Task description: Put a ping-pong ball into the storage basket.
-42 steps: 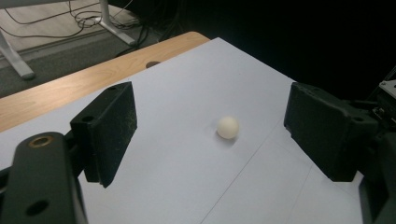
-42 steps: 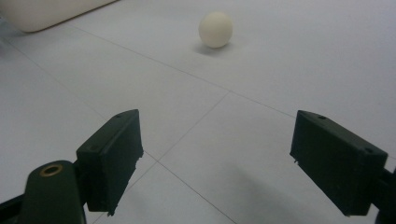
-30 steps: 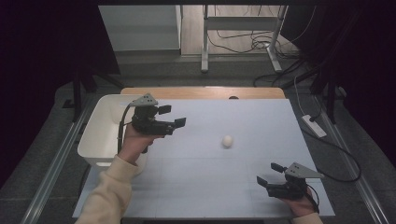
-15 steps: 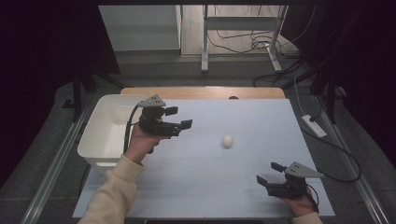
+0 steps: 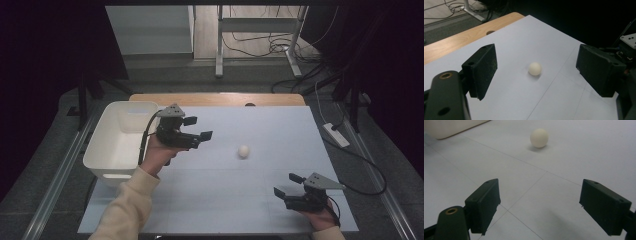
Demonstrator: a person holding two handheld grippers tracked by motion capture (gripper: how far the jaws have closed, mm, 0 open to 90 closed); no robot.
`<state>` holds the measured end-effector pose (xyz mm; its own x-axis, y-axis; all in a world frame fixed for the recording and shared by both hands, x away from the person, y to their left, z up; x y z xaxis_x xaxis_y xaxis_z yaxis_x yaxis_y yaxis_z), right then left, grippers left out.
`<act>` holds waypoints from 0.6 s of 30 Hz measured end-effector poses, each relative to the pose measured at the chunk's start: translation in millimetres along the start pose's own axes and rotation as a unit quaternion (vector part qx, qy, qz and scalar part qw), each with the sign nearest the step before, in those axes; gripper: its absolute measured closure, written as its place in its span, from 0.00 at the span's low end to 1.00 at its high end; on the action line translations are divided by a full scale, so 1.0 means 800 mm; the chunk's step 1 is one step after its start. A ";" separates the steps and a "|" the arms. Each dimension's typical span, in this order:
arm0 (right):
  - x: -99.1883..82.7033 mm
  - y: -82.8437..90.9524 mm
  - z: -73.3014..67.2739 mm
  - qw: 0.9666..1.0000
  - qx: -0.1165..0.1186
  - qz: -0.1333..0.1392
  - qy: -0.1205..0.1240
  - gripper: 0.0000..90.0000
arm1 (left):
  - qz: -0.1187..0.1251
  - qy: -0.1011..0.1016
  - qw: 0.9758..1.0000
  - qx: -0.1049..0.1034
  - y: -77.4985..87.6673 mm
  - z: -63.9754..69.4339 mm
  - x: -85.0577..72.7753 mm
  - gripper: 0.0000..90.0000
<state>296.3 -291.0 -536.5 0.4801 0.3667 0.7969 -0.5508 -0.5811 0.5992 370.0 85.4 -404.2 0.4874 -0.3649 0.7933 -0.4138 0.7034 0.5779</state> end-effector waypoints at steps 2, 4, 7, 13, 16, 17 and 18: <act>0.000 -0.001 0.000 1.000 0.001 -0.001 0.000 0.18 | -0.001 -0.001 1.000 -0.001 -0.002 0.001 0.001 0.20; 0.001 0.000 -0.001 1.000 0.002 0.001 0.001 0.18 | -0.001 -0.001 1.000 -0.001 -0.005 0.002 0.002 0.20; 0.001 0.000 -0.002 1.000 0.002 0.000 0.001 0.18 | -0.006 -0.005 1.000 -0.004 -0.012 0.006 0.003 0.21; 0.000 0.001 0.000 1.000 0.002 0.002 0.000 0.18 | -0.013 -0.009 1.000 -0.007 -0.023 0.009 0.006 0.21; 0.000 0.001 0.000 1.000 0.002 0.001 0.001 0.18 | -0.015 -0.009 1.000 -0.009 -0.027 0.010 0.007 0.21; 0.000 0.001 0.000 1.000 0.001 0.001 0.001 0.18 | -0.017 -0.010 1.000 -0.009 -0.029 0.009 0.007 0.21; 0.000 0.001 0.000 1.000 0.001 0.001 0.001 0.18 | -0.019 -0.009 1.000 -0.009 -0.031 0.010 0.007 0.21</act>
<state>295.8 -291.5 -536.3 0.4771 0.3671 0.7985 -0.5501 -0.5839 0.5971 377.1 61.1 -413.0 0.4882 -0.4030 0.7741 -0.3808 0.6997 0.6044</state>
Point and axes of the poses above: each handheld gripper's, and its own axes: y roughly backward along the jaws, x roughly out of its top, z roughly to its right, the point moved 4 cm from there along -y, roughly forward along the jaws, and after that the axes turned 9 degrees about -z, right-handed, at the moved point
